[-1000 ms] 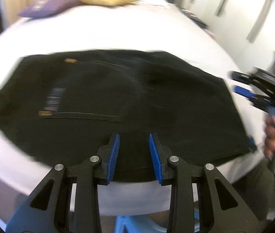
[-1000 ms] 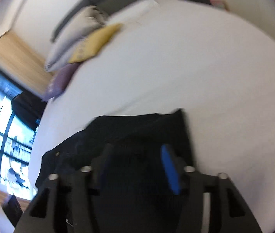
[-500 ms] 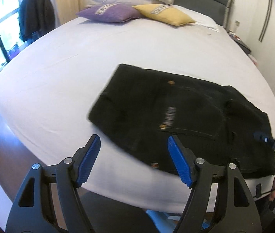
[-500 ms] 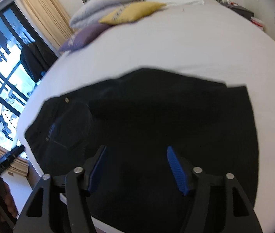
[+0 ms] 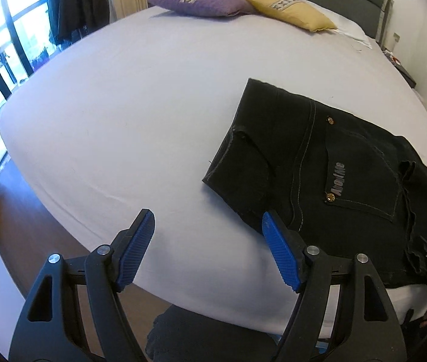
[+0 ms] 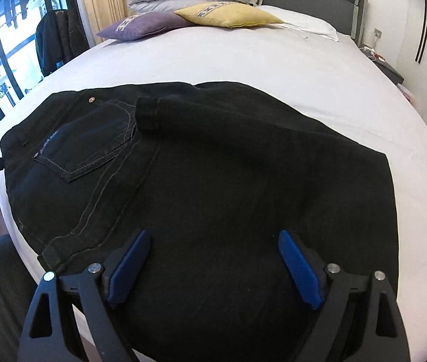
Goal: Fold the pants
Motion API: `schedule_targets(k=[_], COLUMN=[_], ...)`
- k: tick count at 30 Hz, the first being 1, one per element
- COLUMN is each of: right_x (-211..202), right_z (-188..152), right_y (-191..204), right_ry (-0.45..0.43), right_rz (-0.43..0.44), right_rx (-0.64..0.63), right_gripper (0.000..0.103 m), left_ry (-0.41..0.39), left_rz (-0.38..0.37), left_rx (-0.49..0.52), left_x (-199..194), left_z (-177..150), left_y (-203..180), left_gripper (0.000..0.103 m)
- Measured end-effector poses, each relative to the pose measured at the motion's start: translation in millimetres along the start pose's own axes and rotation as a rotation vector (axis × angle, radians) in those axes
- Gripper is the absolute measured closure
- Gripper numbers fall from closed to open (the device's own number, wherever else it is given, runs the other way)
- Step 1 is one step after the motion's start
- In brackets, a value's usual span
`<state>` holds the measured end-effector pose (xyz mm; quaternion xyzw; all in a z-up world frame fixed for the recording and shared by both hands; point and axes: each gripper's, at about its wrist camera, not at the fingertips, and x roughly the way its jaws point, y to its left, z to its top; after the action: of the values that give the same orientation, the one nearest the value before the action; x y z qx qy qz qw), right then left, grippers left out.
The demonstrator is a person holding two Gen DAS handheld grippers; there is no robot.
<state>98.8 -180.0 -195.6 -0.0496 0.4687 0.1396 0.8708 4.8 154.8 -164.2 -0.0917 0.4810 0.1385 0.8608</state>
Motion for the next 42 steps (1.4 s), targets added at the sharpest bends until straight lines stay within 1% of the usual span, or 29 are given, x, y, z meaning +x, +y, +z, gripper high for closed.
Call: schedule_targets(k=[2, 4, 6, 8, 9, 10, 12, 15, 17, 18, 19, 21, 22, 24, 26, 28, 31, 33, 35, 39, 42], right_x=[-0.8, -4.8, -7.4, -7.1, -6.9, -7.4, -7.5, -7.6, -8.4, -8.8, -8.4, -9.2, -9.1, -8.8, -10.1, -11.6, -12.9, -13.3, -13.8, -13.9, -14.7], right_z=[-2.6, -3.7, -4.7, -5.8, -6.1, -7.9, -8.5, -8.6, -9.6, -10.1, -9.9, -10.6, -10.5, -10.5, -11.3, -12.5, -13.7, -13.7, -14.1, -14.1, -13.3], right_y=[2.4, 5.9, 5.2, 6.1, 6.1, 6.2, 6.0, 5.6, 4.7, 4.3, 4.5, 3.5, 3.6, 3.8, 3.1, 1.5, -0.5, -1.7, -3.4, -5.1, -8.5], right_ry=[-0.009, -0.016, -0.019, -0.022, -0.024, -0.026, -0.03, -0.031, -0.032, -0.033, -0.035, -0.034, -0.034, -0.033, -0.032, -0.031, -0.03, -0.03, -0.028, -0.025, -0.021], right_rz=[-0.001, -0.003, -0.002, 0.001, 0.002, 0.003, 0.006, 0.011, 0.012, 0.012, 0.013, 0.013, 0.014, 0.014, 0.015, 0.018, 0.02, 0.023, 0.028, 0.037, 0.05], right_rx=[-0.001, 0.0, 0.001, 0.002, 0.003, 0.003, 0.005, 0.006, 0.007, 0.007, 0.008, 0.008, 0.008, 0.01, 0.01, 0.011, 0.015, 0.018, 0.022, 0.026, 0.038], right_gripper=[0.012, 0.012, 0.012, 0.012, 0.012, 0.012, 0.012, 0.011, 0.011, 0.011, 0.011, 0.011, 0.011, 0.011, 0.011, 0.011, 0.011, 0.011, 0.011, 0.011, 0.011], left_ry=[0.012, 0.025, 0.033, 0.039, 0.04, 0.04, 0.042, 0.034, 0.032, 0.033, 0.035, 0.04, 0.045, 0.061, 0.078, 0.089, 0.09, 0.091, 0.089, 0.041, -0.012], left_rz=[-0.07, -0.164, -0.21, -0.278, -0.325, -0.348, -0.369, -0.404, -0.45, -0.49, -0.514, -0.558, -0.571, -0.59, -0.62, -0.644, -0.66, -0.696, -0.715, -0.705, -0.672], left_rx=[-0.045, -0.105, -0.139, -0.186, -0.222, -0.246, -0.283, -0.316, -0.362, -0.39, -0.409, -0.44, -0.457, -0.5, -0.567, -0.603, -0.607, -0.653, -0.69, -0.691, -0.641], left_x=[3.6, 9.1, 14.7, 21.6, 27.0, 30.3, 39.3, 41.5, 43.2, 45.0, 44.6, 49.0, 54.7, 65.7, 75.8, 80.2, 84.5, 86.6, 91.4, 83.2, 67.5], left_z=[0.3, 1.1, 1.0, 0.4, 0.1, -0.1, 1.7, 2.4, 4.2, 5.8, 7.3, 10.9, 13.7, 16.1, 14.9, 11.7, 11.9, 9.7, 9.7, 12.5, 20.2], left_y=[5.2, 10.5, 13.2, 18.4, 23.0, 26.1, 31.1, 34.3, 36.6, 38.1, 37.7, 38.0, 35.5, 36.7, 42.4, 48.8, 49.7, 53.0, 55.4, 51.0, 40.9], left_gripper=[0.03, 0.03, 0.03, 0.03, 0.03, 0.03, 0.03, 0.03, 0.031, 0.031, 0.031, 0.038, 0.038, 0.047, 0.072, 0.076, 0.081, 0.083, 0.087, 0.09, 0.091])
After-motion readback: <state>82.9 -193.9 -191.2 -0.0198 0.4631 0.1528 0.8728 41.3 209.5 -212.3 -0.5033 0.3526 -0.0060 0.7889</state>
